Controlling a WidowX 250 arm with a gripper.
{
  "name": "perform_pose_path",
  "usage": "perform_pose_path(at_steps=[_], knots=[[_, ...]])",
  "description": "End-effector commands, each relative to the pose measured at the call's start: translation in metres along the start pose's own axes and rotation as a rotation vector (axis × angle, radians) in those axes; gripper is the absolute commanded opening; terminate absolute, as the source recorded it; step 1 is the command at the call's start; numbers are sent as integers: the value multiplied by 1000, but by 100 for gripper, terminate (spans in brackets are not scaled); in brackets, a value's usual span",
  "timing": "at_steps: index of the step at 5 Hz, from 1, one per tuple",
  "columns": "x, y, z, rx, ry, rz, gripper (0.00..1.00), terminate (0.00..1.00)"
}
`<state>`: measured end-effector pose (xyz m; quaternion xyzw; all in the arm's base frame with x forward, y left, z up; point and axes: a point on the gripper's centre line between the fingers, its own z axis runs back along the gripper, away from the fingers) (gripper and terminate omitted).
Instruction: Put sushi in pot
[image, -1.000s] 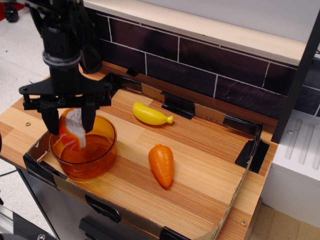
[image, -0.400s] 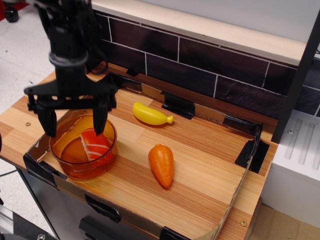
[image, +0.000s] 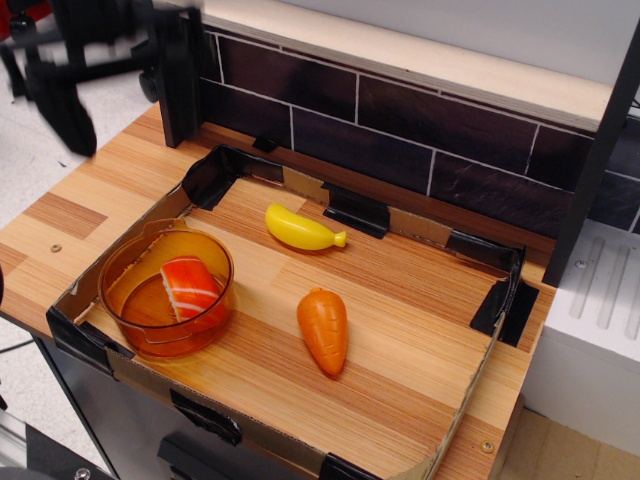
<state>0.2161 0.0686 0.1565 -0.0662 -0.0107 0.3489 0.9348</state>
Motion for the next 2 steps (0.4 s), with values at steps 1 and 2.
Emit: perform_pose_path(at_steps=[1,2], knots=[[15,-9,41,-37,-31,27,100,0],[15,-9,41,-37,-31,27,100,100]])
